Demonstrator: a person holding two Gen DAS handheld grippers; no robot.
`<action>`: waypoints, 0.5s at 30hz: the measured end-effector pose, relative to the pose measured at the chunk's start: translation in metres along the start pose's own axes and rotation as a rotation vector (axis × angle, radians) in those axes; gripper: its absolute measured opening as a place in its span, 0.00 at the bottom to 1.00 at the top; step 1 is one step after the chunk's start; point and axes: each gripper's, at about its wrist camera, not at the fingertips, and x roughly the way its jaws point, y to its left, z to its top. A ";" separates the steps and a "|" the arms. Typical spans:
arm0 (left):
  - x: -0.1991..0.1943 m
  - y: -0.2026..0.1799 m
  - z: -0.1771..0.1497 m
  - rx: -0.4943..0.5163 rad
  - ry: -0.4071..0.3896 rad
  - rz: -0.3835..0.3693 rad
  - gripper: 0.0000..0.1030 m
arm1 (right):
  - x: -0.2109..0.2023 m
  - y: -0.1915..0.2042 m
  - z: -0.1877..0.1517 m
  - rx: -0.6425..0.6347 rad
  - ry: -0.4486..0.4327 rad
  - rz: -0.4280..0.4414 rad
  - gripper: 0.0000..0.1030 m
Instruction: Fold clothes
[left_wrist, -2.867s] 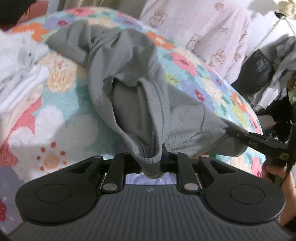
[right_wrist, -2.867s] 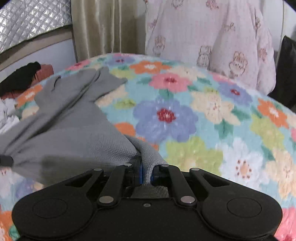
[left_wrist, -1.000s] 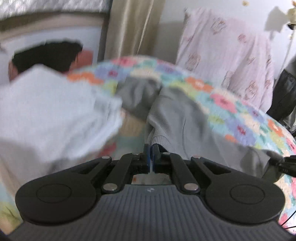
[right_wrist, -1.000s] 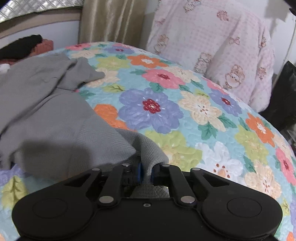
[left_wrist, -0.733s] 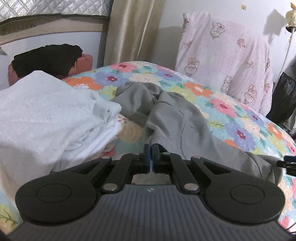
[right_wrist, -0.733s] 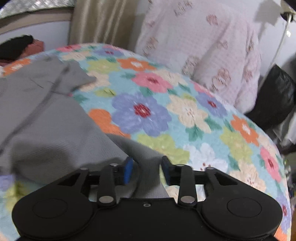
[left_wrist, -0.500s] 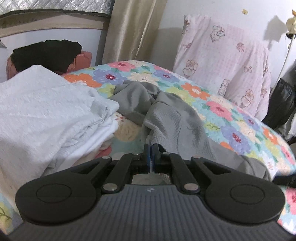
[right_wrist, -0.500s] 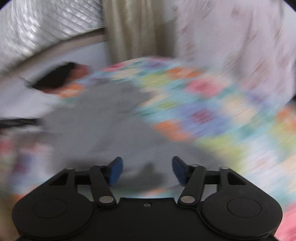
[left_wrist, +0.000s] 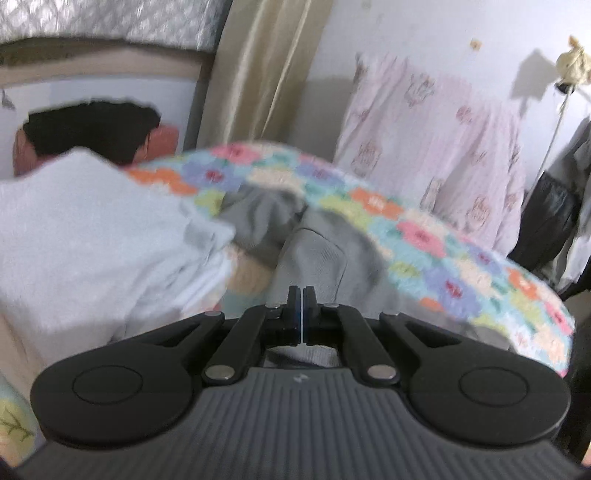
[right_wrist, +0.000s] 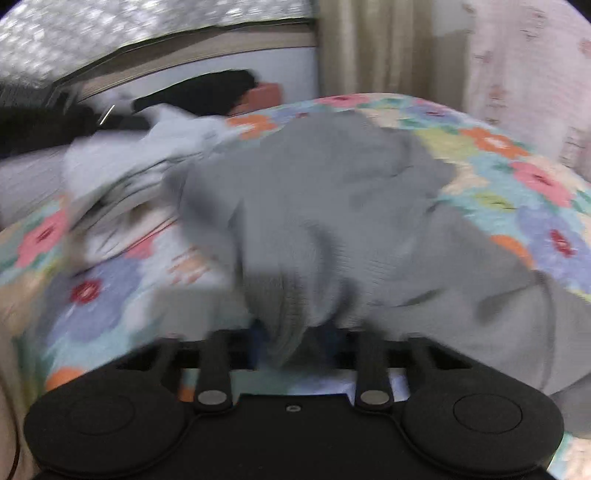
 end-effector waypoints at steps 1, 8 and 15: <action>0.005 0.005 -0.001 -0.016 0.023 -0.002 0.00 | -0.002 -0.006 0.004 0.016 -0.007 -0.031 0.14; 0.025 -0.003 -0.008 0.088 0.138 -0.101 0.04 | -0.028 -0.015 0.022 0.039 -0.104 -0.086 0.13; 0.036 -0.033 -0.016 0.211 0.133 -0.261 0.36 | -0.073 -0.013 0.048 0.040 -0.195 -0.037 0.13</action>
